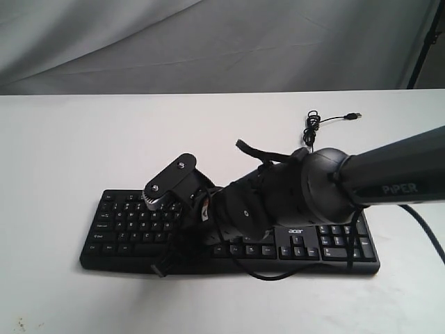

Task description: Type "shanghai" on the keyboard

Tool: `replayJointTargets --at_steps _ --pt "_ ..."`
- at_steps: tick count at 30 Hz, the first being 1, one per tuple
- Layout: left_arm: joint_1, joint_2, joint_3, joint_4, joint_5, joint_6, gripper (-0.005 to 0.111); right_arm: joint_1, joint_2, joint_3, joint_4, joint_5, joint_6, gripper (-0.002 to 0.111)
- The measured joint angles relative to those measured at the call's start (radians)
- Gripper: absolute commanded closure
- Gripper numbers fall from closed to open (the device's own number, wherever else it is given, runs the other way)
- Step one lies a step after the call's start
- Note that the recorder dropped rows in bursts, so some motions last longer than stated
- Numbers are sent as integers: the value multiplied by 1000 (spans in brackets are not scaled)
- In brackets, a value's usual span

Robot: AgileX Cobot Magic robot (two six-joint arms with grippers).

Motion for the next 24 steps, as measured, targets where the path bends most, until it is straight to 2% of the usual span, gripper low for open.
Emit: replayJointTargets --at_steps 4,10,24 --pt "0 0 0 0 0 0 107 0 -40 -7 -4 19 0 108" --pt "0 0 0 0 0 0 107 4 -8 -128 -17 76 0 108" --pt "0 0 0 0 0 0 107 11 51 -141 -19 65 0 108"
